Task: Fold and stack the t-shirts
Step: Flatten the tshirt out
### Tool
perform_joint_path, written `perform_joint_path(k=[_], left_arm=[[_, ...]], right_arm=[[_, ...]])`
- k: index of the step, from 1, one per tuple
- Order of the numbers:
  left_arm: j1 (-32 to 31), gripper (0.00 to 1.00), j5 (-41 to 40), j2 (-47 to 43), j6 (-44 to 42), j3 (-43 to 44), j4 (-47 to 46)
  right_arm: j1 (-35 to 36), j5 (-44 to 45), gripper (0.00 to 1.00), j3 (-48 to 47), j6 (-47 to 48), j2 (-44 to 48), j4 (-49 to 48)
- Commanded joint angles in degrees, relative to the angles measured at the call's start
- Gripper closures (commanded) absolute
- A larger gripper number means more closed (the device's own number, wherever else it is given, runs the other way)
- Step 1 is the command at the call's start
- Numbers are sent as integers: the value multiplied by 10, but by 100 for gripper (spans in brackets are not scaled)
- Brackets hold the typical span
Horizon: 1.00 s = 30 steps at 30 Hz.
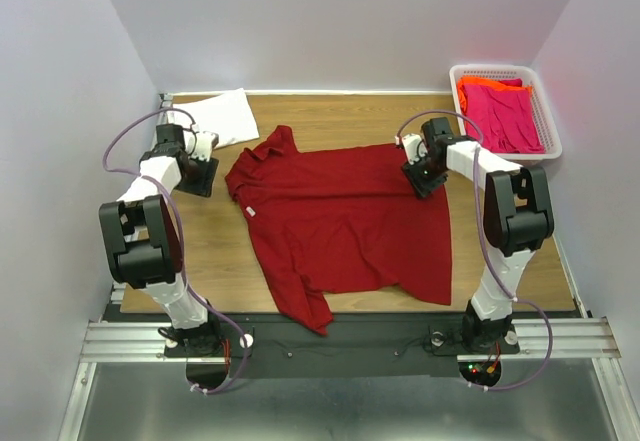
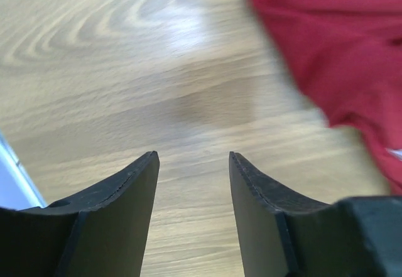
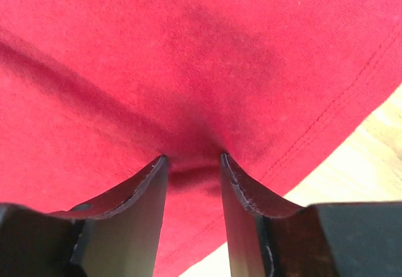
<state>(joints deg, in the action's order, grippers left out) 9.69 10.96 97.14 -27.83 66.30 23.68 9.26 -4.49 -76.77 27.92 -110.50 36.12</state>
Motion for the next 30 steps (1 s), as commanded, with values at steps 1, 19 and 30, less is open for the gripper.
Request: perform_joint_path(k=[1, 19, 30], left_arm=[[-33, 39, 88, -53, -12, 45, 8], [-119, 49, -43, 45, 65, 59, -5], [-27, 100, -49, 115, 31, 137, 10]], right_arm=[[-6, -2, 55, -25, 6, 29, 21], [-6, 31, 57, -90, -12, -89, 20], [-9, 55, 57, -170, -21, -156, 12]])
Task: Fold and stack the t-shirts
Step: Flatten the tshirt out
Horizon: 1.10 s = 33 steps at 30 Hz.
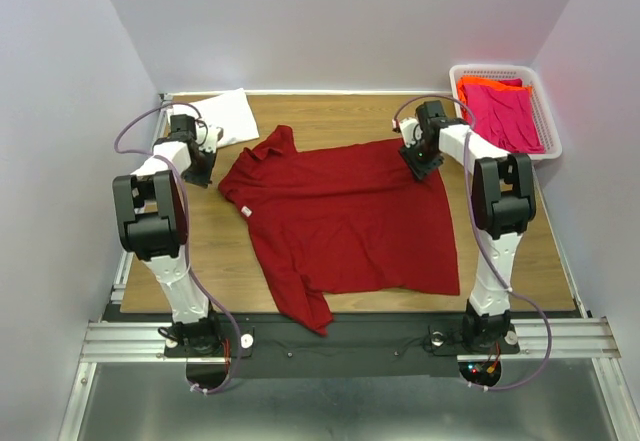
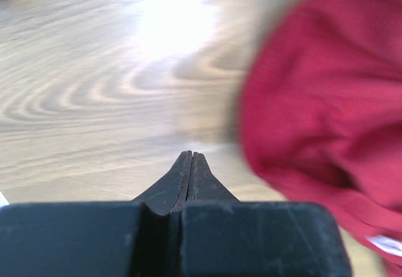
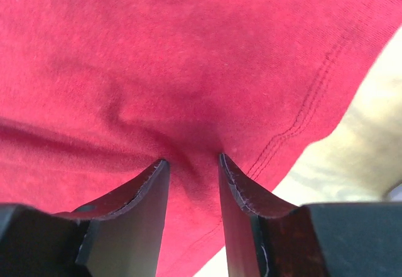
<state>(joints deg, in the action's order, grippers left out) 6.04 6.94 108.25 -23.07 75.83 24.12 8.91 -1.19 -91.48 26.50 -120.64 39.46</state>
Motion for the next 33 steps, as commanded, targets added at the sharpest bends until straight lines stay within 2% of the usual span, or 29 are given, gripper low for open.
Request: perform_joint_path(k=[1, 3, 5, 6, 7, 10, 13, 17, 22, 28, 30, 31, 32, 33], left_arm=[[12, 100, -9, 9, -28, 50, 8], [16, 100, 44, -4, -51, 63, 22], [5, 72, 135, -56, -121, 55, 58], [-2, 58, 163, -99, -153, 49, 94], [-18, 35, 196, -121, -198, 31, 108], [-59, 27, 200, -194, -239, -8, 132], [-150, 27, 190, -233, -217, -72, 125], [-256, 26, 169, -234, -172, -106, 94], [-326, 26, 105, -192, -139, -125, 65], [-344, 29, 29, -155, -120, -152, 42], [-344, 39, 7, -156, -120, -164, 43], [-344, 48, 4, -156, -122, -168, 48], [-344, 66, 0, -162, -126, -169, 58], [-336, 73, 1, -169, -134, -177, 66]], right_arm=[[-6, 19, 57, -39, -10, -60, -20], [-6, 15, 57, -73, -20, -62, -18], [-6, -15, 55, -82, -24, -43, -12], [-6, -29, 50, -80, -27, -12, -3], [-6, -37, 46, -73, -29, 6, 3], [-6, -58, 37, -42, -32, 85, 17], [-6, -78, 37, 6, -36, 149, 40], [-6, -108, 41, 74, -34, 184, 64], [-6, -123, 47, 137, -28, 170, 63], [-6, -128, 49, 175, -22, 126, 50], [-6, -116, 50, 190, -21, 112, 41], [-6, -111, 51, 195, -20, 109, 40], [-6, -98, 51, 199, -20, 105, 38], [-6, -92, 52, 212, -17, 104, 35]])
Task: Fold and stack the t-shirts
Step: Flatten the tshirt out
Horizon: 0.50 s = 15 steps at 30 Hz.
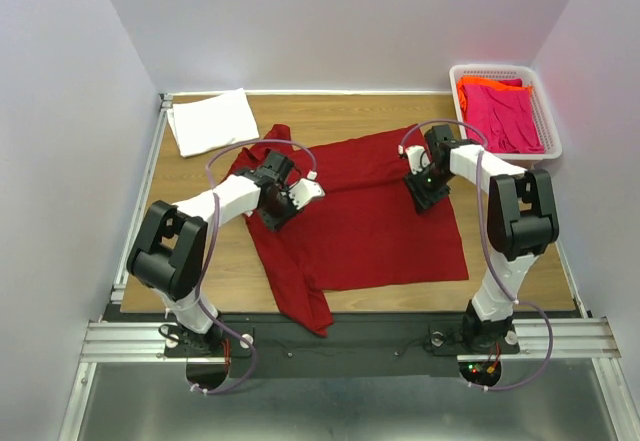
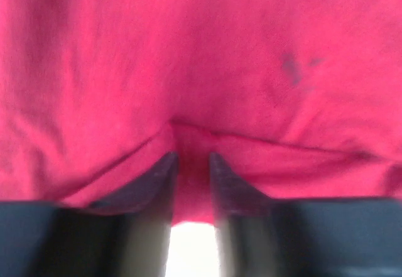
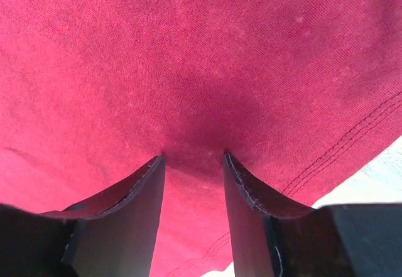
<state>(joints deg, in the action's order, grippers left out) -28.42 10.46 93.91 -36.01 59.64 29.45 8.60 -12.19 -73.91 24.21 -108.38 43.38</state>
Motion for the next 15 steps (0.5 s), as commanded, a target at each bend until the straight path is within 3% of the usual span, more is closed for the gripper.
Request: perform_joint_path(k=[1, 3, 8, 10, 15], left_arm=[[16, 88, -32, -48, -12, -21, 30], [51, 100, -27, -71, -31, -35, 57], [141, 100, -48, -147, -100, -77, 104], [171, 100, -75, -170, -144, -135, 108], [189, 100, -125, -219, -218, -216, 109]], right_arm=[[-3, 27, 52, 43, 8, -16, -5], [-3, 32, 52, 56, 8, -10, -7], [-3, 45, 52, 94, 14, 20, -8], [-3, 51, 52, 104, 16, 33, -7], [-3, 73, 52, 123, 23, 58, -6]])
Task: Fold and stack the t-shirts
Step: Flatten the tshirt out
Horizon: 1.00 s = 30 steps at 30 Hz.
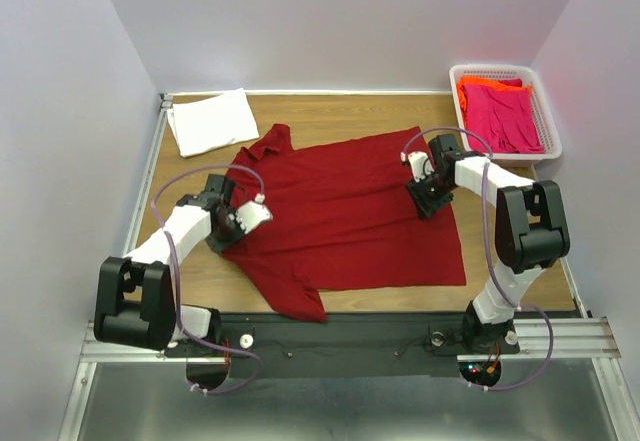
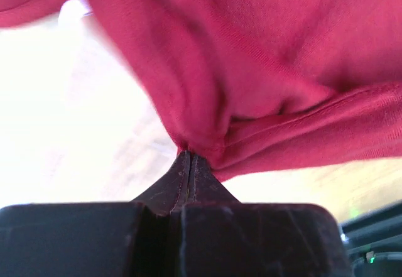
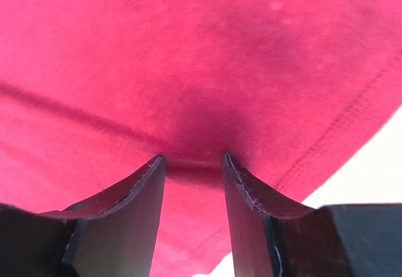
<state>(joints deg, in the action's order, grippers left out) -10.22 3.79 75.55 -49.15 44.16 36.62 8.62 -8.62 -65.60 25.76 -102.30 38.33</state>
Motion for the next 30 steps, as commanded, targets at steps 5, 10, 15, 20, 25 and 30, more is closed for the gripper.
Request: perform_joint_path(k=[5, 10, 15, 20, 25, 30], left_arm=[[37, 100, -91, -49, -111, -98, 40], [81, 56, -84, -53, -120, -65, 49], [90, 44, 78, -31, -97, 94, 113], [56, 44, 170, 15, 6, 183, 101], [20, 44, 140, 46, 74, 154, 32], [18, 43, 120, 53, 86, 110, 22]], right_arm=[[-4, 64, 52, 64, 19, 12, 44], [-4, 51, 51, 65, 22, 34, 49], [-4, 4, 50, 12, 11, 62, 69], [-4, -30, 50, -42, -4, 54, 73], [-4, -33, 51, -56, -2, 5, 73], [-4, -43, 52, -56, -3, -22, 69]])
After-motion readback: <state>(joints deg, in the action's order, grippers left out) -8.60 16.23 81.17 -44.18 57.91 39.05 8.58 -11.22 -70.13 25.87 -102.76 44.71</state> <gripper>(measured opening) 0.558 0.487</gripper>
